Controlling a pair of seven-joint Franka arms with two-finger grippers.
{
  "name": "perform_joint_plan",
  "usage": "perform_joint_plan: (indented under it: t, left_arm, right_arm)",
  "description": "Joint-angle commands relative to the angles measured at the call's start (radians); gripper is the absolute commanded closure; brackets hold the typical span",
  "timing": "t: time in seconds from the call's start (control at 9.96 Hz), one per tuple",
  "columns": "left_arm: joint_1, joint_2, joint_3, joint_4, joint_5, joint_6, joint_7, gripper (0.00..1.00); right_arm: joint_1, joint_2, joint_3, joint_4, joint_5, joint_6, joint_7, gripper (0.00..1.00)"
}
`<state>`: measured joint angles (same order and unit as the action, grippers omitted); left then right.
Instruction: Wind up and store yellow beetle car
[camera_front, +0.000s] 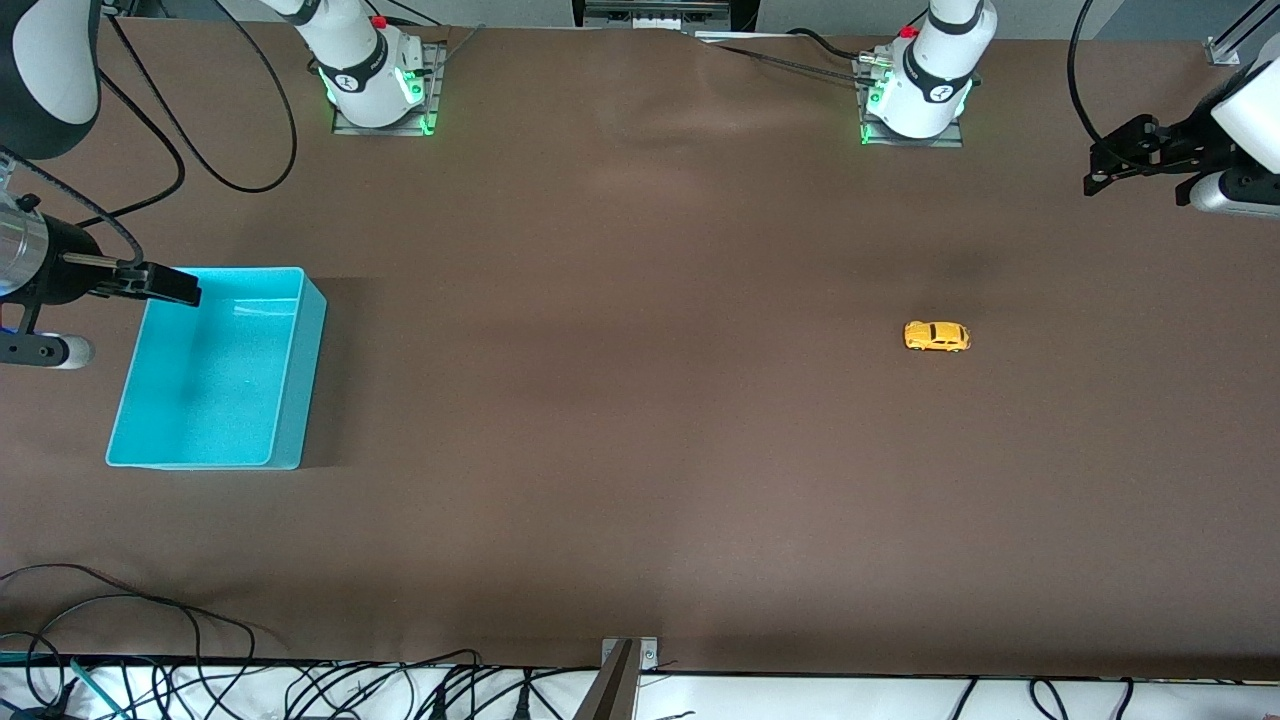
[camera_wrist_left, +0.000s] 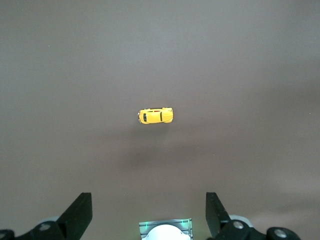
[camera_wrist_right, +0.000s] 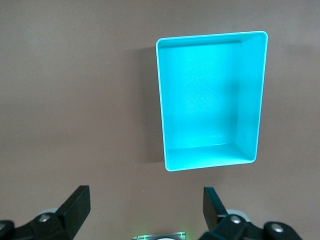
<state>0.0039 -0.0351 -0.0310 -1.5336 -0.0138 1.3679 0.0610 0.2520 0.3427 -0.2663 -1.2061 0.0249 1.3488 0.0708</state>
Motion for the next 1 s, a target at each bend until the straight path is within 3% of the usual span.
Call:
perform_joint_plan:
  t: [0.0,0.9]
  left_arm:
    - [0.001,0.015,-0.003,0.036,-0.008,-0.026,-0.009,0.0]
    - [0.001,0.015,-0.003,0.036,-0.008,-0.026,-0.009,0.0]
  right_arm:
    - [0.0,-0.03,0.009,-0.023,0.017,-0.042,0.0,0.0]
    - [-0.005,-0.025,0.002,-0.023,0.001,-0.045,0.003,0.0]
